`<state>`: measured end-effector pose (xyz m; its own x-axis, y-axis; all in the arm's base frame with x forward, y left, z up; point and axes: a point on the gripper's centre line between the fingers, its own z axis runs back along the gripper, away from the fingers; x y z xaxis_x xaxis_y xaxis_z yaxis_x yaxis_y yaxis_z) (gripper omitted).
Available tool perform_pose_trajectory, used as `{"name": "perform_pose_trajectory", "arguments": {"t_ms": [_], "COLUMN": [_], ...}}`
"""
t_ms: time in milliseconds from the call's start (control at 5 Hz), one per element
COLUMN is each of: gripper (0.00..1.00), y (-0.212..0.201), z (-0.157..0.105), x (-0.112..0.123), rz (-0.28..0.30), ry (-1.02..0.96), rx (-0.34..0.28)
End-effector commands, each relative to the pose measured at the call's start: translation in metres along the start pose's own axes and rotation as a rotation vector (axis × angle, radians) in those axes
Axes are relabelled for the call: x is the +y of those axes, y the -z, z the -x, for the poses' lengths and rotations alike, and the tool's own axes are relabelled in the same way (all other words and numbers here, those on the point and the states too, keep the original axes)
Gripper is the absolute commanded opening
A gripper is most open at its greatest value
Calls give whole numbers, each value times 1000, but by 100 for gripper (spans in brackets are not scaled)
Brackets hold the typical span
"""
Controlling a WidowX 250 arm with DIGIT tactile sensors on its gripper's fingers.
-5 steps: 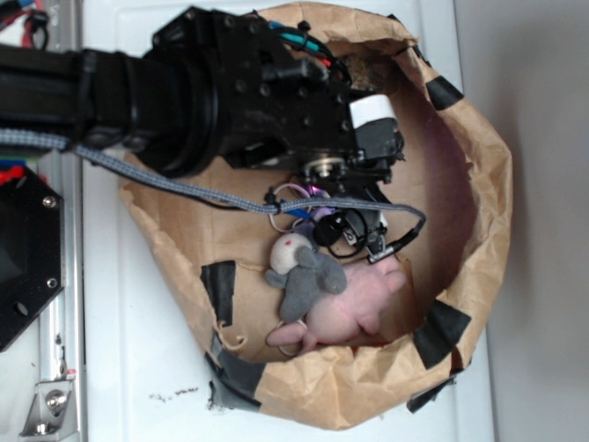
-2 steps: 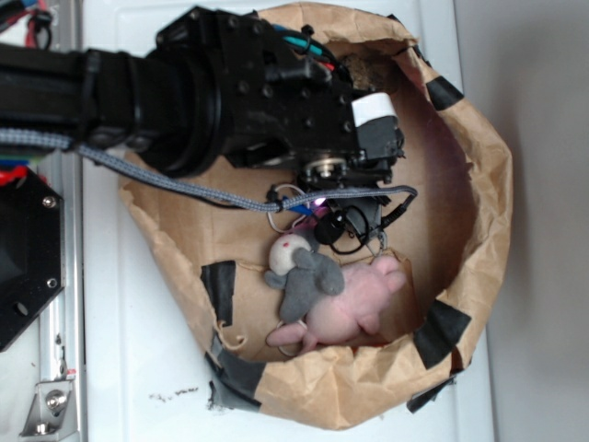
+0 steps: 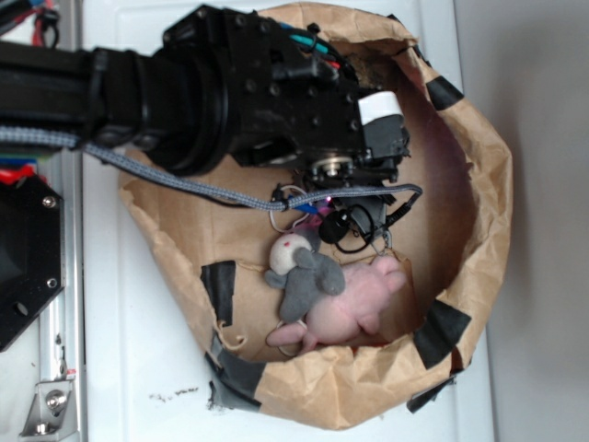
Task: Grab the silver keys.
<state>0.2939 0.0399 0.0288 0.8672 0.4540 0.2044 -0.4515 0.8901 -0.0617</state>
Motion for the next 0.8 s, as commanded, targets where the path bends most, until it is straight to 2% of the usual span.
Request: {"name": "perform_pose_trajectory", "arguments": {"t_ms": [0,200,600], "gripper": [0,0,0], "y": [-24,-57,-140], "z": [-21,-36,-50], "x": [2,3,16], "rz": [-14,-18,164], "ry": [25,-25,-78], "rx": [-44,-7,24]}}
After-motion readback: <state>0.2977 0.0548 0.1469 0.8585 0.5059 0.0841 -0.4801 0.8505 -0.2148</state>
